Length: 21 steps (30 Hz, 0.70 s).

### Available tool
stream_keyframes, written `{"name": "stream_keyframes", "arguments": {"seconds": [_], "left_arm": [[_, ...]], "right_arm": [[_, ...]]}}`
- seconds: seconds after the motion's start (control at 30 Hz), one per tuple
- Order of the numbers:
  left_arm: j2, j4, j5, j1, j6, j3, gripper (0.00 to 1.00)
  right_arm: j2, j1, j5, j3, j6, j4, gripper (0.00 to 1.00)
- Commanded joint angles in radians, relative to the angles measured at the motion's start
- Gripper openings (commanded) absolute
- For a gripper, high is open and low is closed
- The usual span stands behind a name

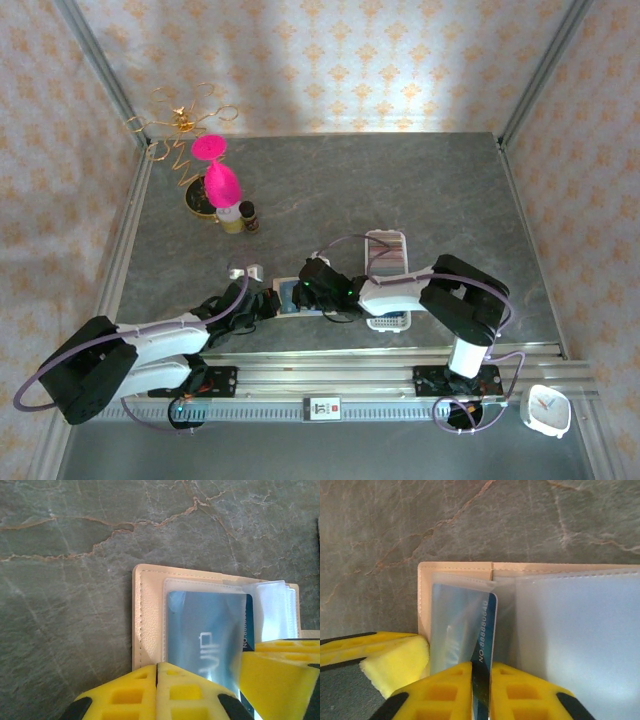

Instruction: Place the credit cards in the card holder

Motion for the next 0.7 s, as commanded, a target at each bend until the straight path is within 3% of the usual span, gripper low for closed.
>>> {"name": "stream_keyframes", "arguments": {"seconds": [0.0, 0.2, 0.43, 0.67], "left_arm": [[0.016, -0.003, 0.028, -0.007, 0.010, -0.002, 0.06], [0.004, -0.010, 0.024, -0.005, 0.010, -0.006, 0.07], [-0.004, -0.014, 0.025, -0.006, 0.013, -0.007, 0.06], [-0.001, -0.012, 0.027, -0.007, 0.015, -0.004, 0.06]], "right_arm": [[-0.010, 0.011, 0.083, 0.017, -0.023, -0.093, 0.18], [-0.052, 0.011, 0.115, 0.007, -0.017, -0.142, 0.21], [-0.149, 0.019, 0.150, -0.054, 0.000, -0.147, 0.38], [-0.225, 0.019, 0.208, -0.115, 0.053, -0.194, 0.40]]}}
